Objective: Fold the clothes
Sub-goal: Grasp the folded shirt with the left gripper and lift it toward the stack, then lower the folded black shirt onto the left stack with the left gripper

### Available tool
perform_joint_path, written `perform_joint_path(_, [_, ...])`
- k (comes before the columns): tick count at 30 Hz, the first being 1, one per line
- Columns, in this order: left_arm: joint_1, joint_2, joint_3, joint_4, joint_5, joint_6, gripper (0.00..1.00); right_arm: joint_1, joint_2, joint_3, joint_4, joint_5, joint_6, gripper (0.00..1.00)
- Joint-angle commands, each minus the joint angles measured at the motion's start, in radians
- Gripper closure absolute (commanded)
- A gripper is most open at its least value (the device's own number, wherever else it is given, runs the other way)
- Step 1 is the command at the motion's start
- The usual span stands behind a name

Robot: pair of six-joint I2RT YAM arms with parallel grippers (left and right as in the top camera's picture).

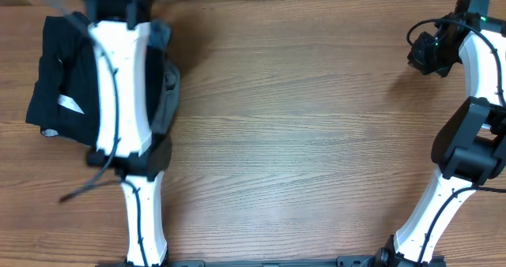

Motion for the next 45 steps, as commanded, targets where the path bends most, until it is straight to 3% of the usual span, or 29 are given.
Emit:
perform_joint_path(1, [-0.005,-0.149,0.036,-0.073,-0.262,0.067,0.96,0.003,-0.007,0.032,0.005,-0.05,0.023,0.96])
perform_joint_path(5, [0.044,-0.2,0.036,-0.227,-0.31,0.031,0.96,0.004,-0.008,0.032,0.005,-0.124,0.023,0.96])
perform_joint_path(12, [0.17,-0.209,0.036,-0.383,-0.176,0.018,0.96,0.009,-0.008,0.033,-0.026,-0.166,0.05,0.96])
perform_joint_path(18, [0.307,-0.235,0.018,-0.356,0.097,0.1,0.96,0.013,-0.014,0.033,-0.081,-0.166,0.05,0.96])
perform_joint_path(26, [0.353,-0.228,-0.027,-0.173,0.148,0.288,0.96,0.06,-0.019,0.033,-0.085,-0.166,0.077,0.96])
perform_joint_path(28, [0.388,-0.21,-0.028,-0.136,0.232,0.309,0.96,0.071,-0.019,0.033,-0.079,-0.166,0.081,0.96])
perform_joint_path(30, [0.402,-0.183,-0.028,-0.099,0.299,0.309,0.96,0.079,-0.019,0.033,-0.077,-0.166,0.107,0.96])
perform_joint_path(39, [0.461,-0.02,-0.03,-0.12,0.347,0.26,0.96,0.093,-0.019,0.033,-0.126,-0.166,0.125,0.96])
perform_joint_path(41, [0.485,-0.014,-0.046,-0.146,0.377,0.259,0.96,0.093,-0.02,0.033,-0.129,-0.166,0.152,0.96])
perform_joint_path(45, [0.514,-0.015,-0.047,-0.32,0.34,0.132,0.96,0.093,-0.02,0.033,-0.129,-0.167,0.181,0.96])
